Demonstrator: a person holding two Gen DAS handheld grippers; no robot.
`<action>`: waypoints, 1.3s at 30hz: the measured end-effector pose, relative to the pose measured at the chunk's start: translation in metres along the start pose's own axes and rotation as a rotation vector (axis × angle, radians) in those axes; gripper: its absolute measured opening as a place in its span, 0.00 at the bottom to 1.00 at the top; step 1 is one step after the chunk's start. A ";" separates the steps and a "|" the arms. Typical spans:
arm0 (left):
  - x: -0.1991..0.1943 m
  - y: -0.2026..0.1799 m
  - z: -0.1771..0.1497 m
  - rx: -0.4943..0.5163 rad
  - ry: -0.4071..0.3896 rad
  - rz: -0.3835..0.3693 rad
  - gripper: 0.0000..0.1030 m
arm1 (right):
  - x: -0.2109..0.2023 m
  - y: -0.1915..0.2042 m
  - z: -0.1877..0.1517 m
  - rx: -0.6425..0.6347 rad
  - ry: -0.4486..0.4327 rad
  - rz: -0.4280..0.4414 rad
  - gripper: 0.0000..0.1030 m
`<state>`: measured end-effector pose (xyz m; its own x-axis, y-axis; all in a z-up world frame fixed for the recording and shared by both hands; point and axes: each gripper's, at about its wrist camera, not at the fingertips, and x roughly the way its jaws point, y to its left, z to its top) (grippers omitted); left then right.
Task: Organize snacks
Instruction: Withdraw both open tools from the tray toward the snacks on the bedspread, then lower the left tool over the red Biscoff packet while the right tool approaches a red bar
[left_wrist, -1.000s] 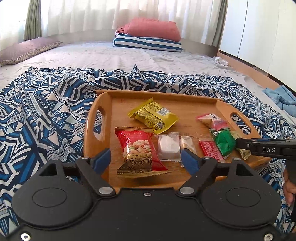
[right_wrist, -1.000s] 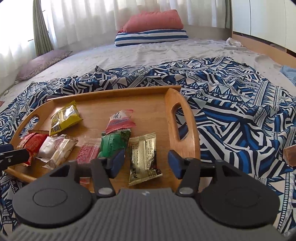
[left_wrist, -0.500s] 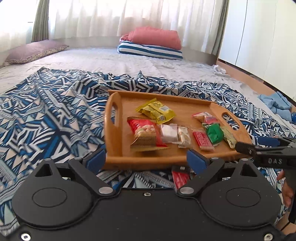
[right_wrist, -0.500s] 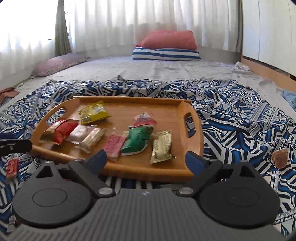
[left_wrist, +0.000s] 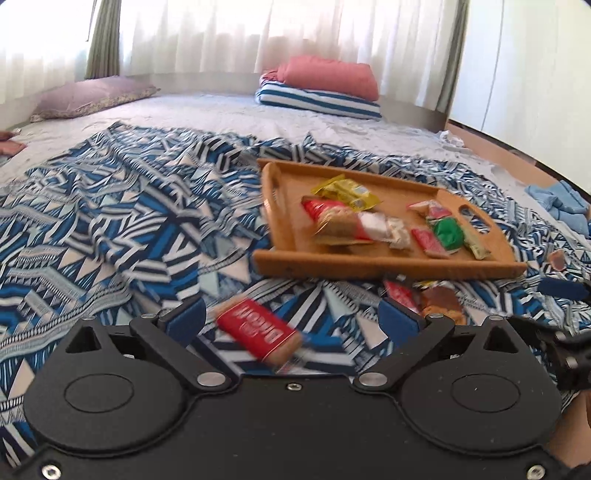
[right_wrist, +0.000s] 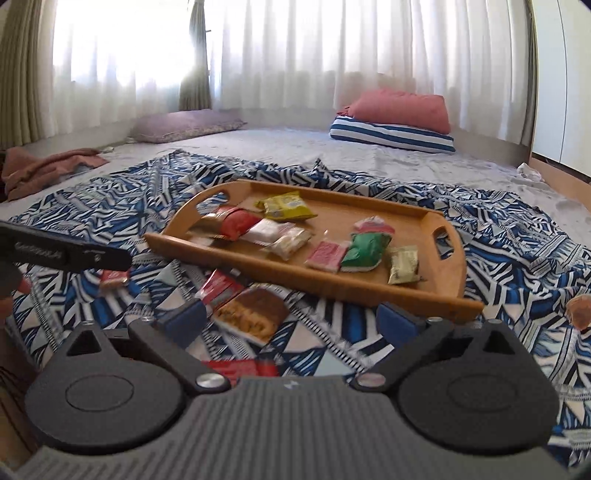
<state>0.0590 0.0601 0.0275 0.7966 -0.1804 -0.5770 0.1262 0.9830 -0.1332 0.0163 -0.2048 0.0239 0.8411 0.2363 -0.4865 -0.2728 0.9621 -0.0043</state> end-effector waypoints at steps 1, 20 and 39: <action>0.001 0.002 -0.002 -0.001 0.006 0.005 0.97 | -0.001 0.003 -0.003 -0.004 0.006 0.003 1.00; 0.055 0.006 -0.002 0.150 0.087 0.078 0.98 | 0.006 0.037 -0.029 -0.127 0.084 0.088 1.00; 0.031 -0.008 -0.013 0.188 0.085 0.004 0.71 | 0.016 0.034 -0.035 -0.073 0.099 0.128 1.00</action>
<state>0.0753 0.0461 -0.0003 0.7453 -0.1705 -0.6446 0.2376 0.9712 0.0178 0.0040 -0.1729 -0.0151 0.7480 0.3384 -0.5710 -0.4111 0.9116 0.0017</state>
